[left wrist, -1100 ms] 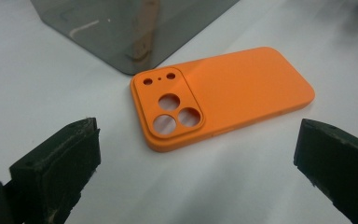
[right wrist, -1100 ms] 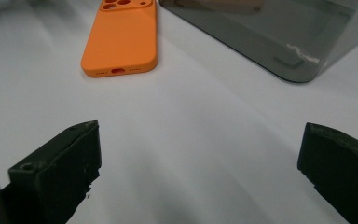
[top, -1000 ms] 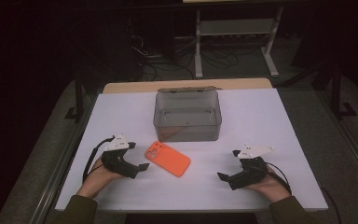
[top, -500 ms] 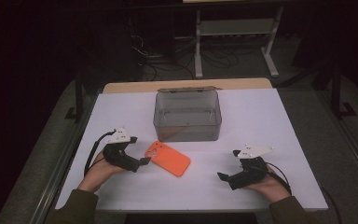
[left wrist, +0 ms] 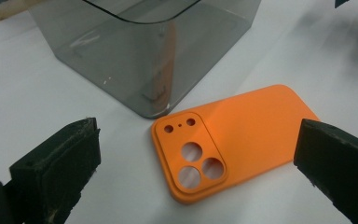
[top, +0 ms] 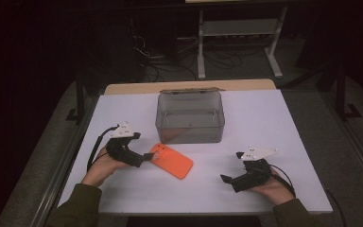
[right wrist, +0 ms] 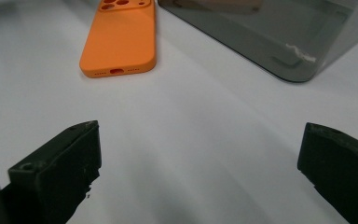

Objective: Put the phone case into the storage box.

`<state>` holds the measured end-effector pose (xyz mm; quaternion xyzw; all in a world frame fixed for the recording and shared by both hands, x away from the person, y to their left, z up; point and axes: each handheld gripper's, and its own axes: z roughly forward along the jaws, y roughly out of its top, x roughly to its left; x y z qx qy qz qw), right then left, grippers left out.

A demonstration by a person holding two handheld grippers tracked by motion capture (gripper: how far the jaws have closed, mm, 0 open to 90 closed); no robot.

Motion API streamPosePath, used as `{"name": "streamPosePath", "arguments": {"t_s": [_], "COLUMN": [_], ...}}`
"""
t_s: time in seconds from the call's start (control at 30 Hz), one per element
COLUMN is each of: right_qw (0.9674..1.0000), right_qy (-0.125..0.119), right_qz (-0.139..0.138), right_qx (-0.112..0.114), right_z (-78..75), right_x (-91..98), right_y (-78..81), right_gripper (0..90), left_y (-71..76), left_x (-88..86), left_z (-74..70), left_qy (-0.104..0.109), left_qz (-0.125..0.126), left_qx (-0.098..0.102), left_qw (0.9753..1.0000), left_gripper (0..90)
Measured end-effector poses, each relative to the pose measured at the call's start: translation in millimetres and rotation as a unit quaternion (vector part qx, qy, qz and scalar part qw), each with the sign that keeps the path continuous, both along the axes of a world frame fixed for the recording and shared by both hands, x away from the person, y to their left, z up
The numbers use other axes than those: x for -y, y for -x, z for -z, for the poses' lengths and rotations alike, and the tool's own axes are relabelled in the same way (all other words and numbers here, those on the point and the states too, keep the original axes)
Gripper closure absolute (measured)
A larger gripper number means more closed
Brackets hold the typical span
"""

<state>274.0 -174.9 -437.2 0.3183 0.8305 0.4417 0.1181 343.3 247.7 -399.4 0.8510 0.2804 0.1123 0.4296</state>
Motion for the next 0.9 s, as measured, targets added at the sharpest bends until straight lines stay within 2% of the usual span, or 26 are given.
{"name": "streamPosePath", "arguments": {"t_s": [0.17,0.47,0.6,0.9], "right_qw": [1.0000,1.0000,1.0000,1.0000], "right_qy": [-0.001,0.001,0.001,0.004], "right_qz": [0.001,0.001,0.001,0.000], "right_qx": [-0.001,-0.001,0.000,0.000], "right_z": [0.3,0.3,0.2,0.5], "right_x": [0.1,0.3,0.1,-0.3], "right_y": [-0.5,-0.2,0.0,0.1], "right_gripper": [0.0,0.0,0.0,0.0], "left_y": [-8.4,-24.5,-29.1,-37.9], "left_x": [0.4,1.9,4.0,2.2], "left_z": [-2.3,3.0,7.7,16.5], "left_qy": [0.001,-0.028,-0.033,-0.032], "left_qz": [-0.004,-0.017,-0.015,-0.023], "left_qx": [0.002,0.006,0.003,-0.008], "left_qw": [1.0000,0.9994,0.9993,0.9992], "left_gripper": [0.0,0.0,0.0,0.0]}}
